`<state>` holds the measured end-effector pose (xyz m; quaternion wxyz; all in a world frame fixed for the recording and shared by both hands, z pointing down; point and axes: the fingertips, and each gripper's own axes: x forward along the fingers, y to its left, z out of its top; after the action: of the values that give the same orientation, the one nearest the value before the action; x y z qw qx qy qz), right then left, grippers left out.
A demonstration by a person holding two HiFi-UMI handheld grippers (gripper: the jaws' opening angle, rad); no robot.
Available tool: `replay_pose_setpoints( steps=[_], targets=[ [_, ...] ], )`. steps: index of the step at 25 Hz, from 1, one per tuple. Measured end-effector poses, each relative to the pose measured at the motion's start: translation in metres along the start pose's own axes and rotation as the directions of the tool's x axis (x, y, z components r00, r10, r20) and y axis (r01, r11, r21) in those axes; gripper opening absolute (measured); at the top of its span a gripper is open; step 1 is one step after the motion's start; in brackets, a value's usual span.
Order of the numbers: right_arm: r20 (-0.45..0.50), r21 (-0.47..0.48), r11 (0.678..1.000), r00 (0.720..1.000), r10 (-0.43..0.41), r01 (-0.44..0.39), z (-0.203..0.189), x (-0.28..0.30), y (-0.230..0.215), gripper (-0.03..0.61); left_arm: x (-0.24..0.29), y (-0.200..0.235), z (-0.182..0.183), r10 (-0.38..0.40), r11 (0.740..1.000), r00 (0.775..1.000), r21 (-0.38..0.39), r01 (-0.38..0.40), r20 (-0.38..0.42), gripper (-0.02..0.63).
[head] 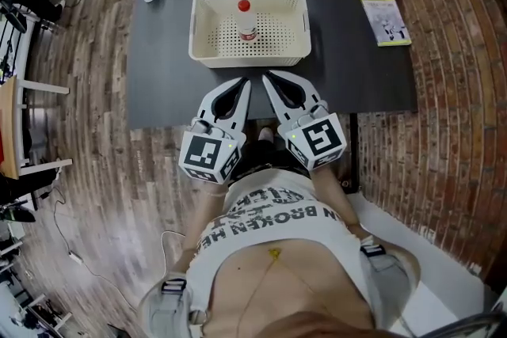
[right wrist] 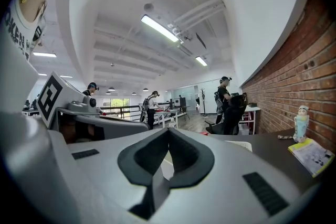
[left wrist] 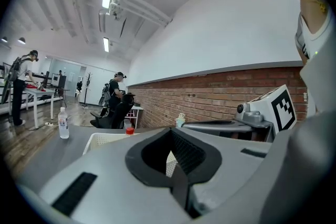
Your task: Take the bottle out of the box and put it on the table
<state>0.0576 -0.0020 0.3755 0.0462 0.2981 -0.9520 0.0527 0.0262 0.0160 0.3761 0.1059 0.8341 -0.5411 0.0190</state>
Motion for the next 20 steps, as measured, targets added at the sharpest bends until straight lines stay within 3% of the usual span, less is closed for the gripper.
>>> replay_pose_setpoints(
  steps=[9, 20],
  targets=[
    [-0.013, 0.009, 1.000, 1.000, -0.012, 0.012, -0.002, 0.011, -0.006, 0.008, 0.006, 0.013, 0.000, 0.001, 1.000, 1.000, -0.015, -0.001, -0.007, 0.006],
    [-0.008, -0.002, 0.997, 0.997, -0.083, 0.083, 0.005, 0.044, -0.010, 0.008, 0.018, 0.048, 0.010, -0.079, 0.997, 0.997, -0.005, 0.079, -0.005, 0.006]
  ],
)
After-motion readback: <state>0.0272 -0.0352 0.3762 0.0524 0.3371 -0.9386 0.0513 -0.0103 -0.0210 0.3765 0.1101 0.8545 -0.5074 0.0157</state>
